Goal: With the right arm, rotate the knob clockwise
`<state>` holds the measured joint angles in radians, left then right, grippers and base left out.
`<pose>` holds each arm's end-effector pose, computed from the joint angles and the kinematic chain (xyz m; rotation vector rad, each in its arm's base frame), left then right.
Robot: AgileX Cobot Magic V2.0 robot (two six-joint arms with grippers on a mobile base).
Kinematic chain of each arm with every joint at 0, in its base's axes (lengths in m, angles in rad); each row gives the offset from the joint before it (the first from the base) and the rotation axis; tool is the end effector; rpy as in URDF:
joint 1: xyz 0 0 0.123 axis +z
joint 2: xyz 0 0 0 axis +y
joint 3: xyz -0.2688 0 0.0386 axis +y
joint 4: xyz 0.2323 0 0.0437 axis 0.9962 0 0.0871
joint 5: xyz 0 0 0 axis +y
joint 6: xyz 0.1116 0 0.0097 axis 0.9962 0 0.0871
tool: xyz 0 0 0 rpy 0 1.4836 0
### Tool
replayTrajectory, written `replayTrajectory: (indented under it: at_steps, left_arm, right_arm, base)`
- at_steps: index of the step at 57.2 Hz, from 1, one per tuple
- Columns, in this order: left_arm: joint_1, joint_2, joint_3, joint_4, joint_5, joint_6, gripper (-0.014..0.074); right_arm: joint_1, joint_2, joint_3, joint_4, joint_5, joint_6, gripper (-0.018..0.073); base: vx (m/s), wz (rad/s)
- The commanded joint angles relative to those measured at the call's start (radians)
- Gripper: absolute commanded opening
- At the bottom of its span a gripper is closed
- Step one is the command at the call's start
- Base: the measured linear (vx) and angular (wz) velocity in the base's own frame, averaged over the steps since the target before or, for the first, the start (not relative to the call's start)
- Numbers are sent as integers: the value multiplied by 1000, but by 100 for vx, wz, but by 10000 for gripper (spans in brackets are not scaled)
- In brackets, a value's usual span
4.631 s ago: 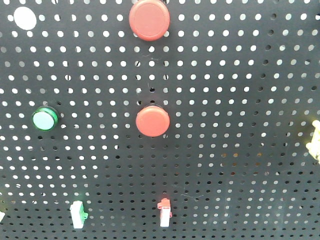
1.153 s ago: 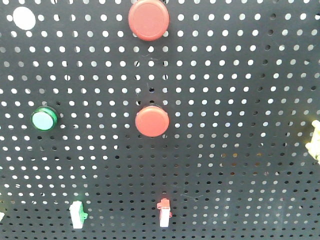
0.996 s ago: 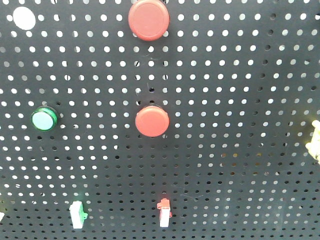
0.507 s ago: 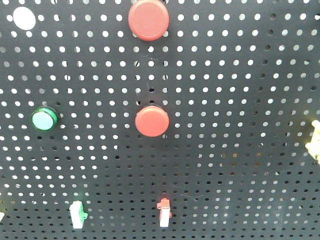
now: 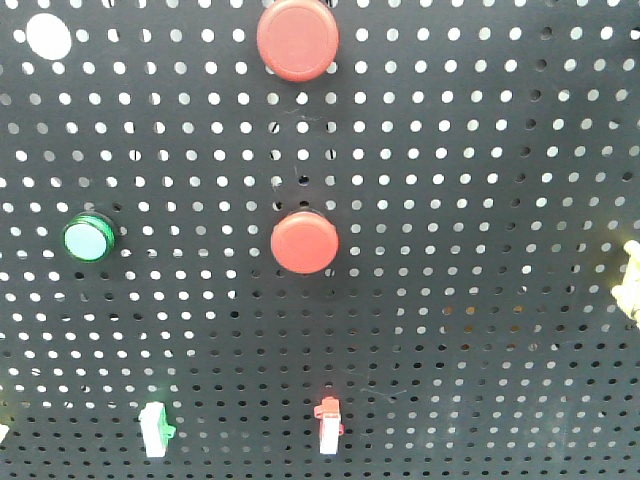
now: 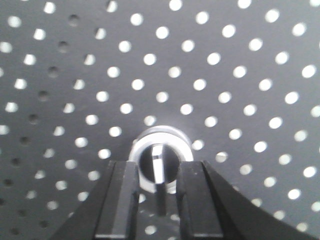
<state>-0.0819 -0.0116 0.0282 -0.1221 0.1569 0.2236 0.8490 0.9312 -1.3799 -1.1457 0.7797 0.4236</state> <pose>0.0749 -0.0083 0.1887 0.1673 1.6475 0.0003 0.1503 0.0621 0.5146 -0.4552 1.3899 -0.2744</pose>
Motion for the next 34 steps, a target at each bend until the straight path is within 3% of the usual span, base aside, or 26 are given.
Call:
replayTrajectory:
  at_steps: [1,34]
  left_arm:
    - [-8,-17,33,-6,-85,-2,-6]
    - [-8,-17,33,-6,-85,-2,-6]
  right_arm:
    - [-3,-4,-26,-66,-43,9,275]
    - [-4,26,-26,-103,-22,31,176]
  base:
    - [0,0]
    - [0,0]
